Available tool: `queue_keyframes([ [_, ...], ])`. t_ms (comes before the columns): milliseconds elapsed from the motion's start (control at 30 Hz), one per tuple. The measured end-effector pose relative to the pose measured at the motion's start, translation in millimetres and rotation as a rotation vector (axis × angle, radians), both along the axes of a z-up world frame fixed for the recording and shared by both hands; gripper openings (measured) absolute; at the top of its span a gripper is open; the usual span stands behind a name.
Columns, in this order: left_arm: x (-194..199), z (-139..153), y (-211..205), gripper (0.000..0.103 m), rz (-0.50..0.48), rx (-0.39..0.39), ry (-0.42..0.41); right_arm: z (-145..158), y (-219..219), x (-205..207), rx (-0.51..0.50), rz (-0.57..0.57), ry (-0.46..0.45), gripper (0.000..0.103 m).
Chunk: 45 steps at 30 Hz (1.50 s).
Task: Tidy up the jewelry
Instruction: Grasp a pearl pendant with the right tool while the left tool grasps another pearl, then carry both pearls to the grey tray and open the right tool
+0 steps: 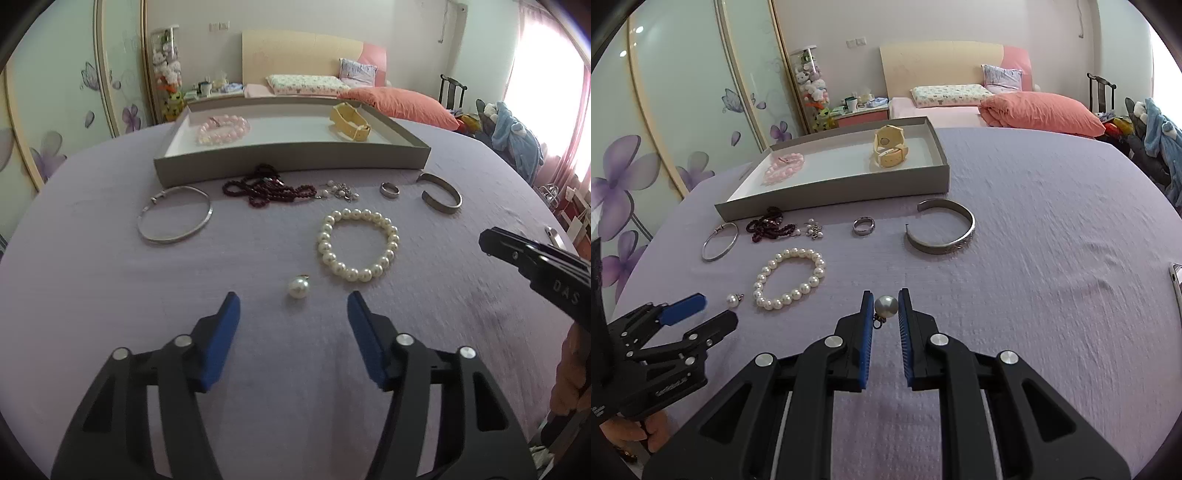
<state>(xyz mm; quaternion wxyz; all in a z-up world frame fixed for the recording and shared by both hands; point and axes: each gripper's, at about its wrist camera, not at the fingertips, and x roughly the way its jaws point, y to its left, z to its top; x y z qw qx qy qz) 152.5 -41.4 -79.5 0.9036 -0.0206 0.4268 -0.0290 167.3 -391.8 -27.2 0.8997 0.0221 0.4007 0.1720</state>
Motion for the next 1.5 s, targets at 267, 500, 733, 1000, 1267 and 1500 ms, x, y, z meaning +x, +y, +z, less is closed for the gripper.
queue_keyframes([
  [267, 13.3, -3.0, -5.0, 0.048, 0.01, 0.011, 0.022, -1.5, -5.6, 1.7, 0.023, -0.002, 0.01, 0.015],
  [500, 17.7, -2.6, -6.5, 0.035, 0.019, 0.02, 0.021, -1.4, -5.9, 2.5, 0.032, 0.004, 0.015, 0.015],
  [733, 19.7, -2.5, -5.5, 0.014, 0.03, 0.033, 0.021, -0.6, -1.2, 1.1, 0.03, 0.015, 0.015, 0.015],
  [1000, 15.1, -0.8, 4.4, 0.014, 0.032, 0.012, 0.017, 2.1, 3.6, -0.2, 0.03, 0.024, 0.008, 0.015],
  [1267, -1.2, 26.8, 35.8, 0.014, 0.066, -0.036, -0.064, 10.7, 9.2, -0.9, 0.034, 0.041, -0.019, 0.015],
  [1500, -12.7, 64.5, 57.9, 0.014, 0.113, -0.065, -0.174, 21.4, 25.0, -3.8, 0.03, 0.078, -0.051, 0.015],
])
